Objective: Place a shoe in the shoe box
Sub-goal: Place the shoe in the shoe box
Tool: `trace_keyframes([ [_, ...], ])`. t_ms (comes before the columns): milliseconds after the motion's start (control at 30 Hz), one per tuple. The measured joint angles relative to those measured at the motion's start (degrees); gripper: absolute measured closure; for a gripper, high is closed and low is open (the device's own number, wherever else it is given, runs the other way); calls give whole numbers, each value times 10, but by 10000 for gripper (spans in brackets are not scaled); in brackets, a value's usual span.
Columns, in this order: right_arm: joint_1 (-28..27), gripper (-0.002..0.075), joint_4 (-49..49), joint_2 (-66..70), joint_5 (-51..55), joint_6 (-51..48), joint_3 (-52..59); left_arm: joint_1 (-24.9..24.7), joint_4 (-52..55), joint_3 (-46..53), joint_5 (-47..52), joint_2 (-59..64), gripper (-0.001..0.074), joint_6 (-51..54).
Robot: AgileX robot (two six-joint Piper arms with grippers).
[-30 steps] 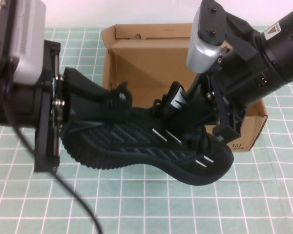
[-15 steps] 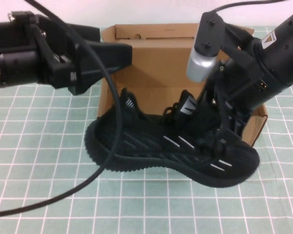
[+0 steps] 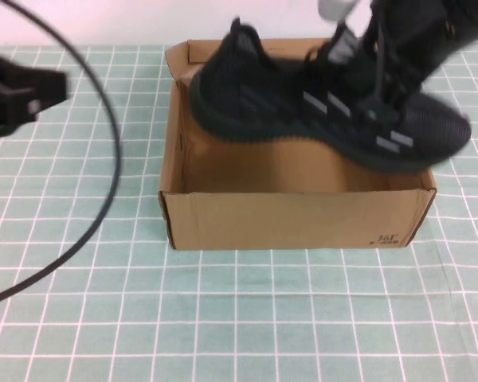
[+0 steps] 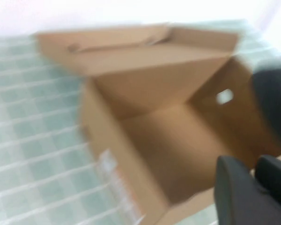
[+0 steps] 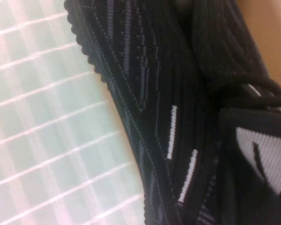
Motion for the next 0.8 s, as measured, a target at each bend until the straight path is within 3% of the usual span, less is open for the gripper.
trace_keyframes([
  [200,-13,706,-26,91,8,0,-120,30,77,1,15,-44,730,-48],
  [433,-16,706,-31,215,32,-36,-223,30,117,1,33,-56,736,-79],
  [800,-39,706,-32,342,-7,-67,-279,30,123,7,58,-13,737,-85],
])
